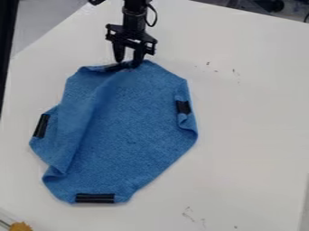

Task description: Unfold the cloth from bottom right to top left

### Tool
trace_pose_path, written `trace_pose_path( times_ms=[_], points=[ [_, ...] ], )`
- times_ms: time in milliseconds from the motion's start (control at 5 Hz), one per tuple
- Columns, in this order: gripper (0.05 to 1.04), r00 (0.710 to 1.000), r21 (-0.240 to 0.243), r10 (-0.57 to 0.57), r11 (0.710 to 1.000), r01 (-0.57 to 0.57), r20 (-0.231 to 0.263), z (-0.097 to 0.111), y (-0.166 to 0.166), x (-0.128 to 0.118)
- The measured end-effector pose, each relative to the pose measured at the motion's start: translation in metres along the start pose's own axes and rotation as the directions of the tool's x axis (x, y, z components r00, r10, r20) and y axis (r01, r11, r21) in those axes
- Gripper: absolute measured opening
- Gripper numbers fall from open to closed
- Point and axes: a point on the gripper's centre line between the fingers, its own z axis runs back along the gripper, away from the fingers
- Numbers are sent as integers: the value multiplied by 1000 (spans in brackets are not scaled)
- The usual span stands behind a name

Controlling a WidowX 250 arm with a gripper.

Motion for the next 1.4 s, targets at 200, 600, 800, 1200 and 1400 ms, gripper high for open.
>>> trace_pose_path(
  times_ms=[200, 600, 800, 1200, 1400],
  points=[
    [984, 999, 29, 3, 1000, -4, 49, 1, 21, 4],
    [1001, 984, 47, -28, 999, 20, 177, 21, 63, 29],
    [1001, 983, 22, -92, 996, 90, 160, 10, 69, 42],
    [1001, 993, -25, -8, 1000, 11, 120, -12, 75, 24],
    [1001, 994, -56, 41, 998, -36, 105, 2, 63, 9]
  ],
)
